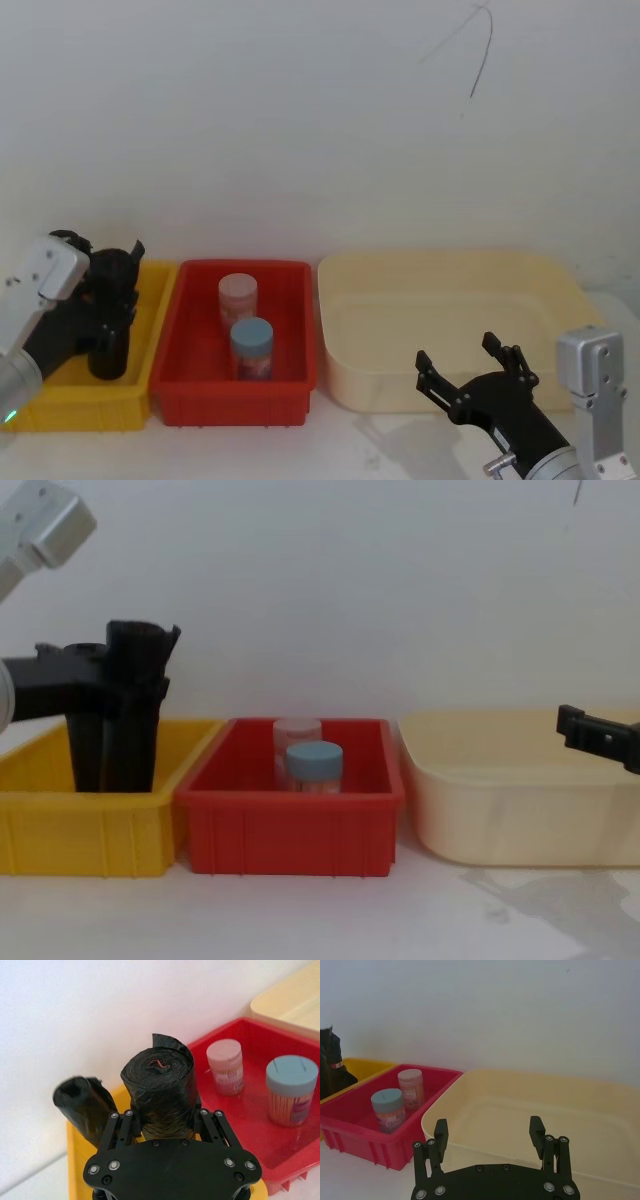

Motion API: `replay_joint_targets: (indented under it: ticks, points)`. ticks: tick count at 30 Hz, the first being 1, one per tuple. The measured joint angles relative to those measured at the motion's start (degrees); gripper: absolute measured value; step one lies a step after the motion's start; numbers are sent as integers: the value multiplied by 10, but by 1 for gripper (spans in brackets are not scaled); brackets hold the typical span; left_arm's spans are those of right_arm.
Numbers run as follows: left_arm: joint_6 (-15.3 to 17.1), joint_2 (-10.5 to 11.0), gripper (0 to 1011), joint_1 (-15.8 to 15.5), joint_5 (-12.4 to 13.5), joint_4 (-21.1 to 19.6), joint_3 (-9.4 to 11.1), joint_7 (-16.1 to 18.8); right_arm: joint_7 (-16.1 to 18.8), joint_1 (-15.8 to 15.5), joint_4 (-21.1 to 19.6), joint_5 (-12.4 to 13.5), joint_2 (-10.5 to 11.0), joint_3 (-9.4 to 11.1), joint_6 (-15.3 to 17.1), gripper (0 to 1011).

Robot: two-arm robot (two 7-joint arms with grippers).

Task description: Pick up the garbage bag with the one hand and transfer it to the other hand.

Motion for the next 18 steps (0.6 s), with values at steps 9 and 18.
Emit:
replay_joint_targets:
  ticks: [9, 18]
  points:
    - [10, 13, 513, -10, -1, -38, -10, -21, 3, 0, -1, 2, 0, 1, 1, 1001]
    - [22, 21, 513, -34, -16, -63, -13, -64, 40, 11, -10, 27, 10, 6, 21, 1001]
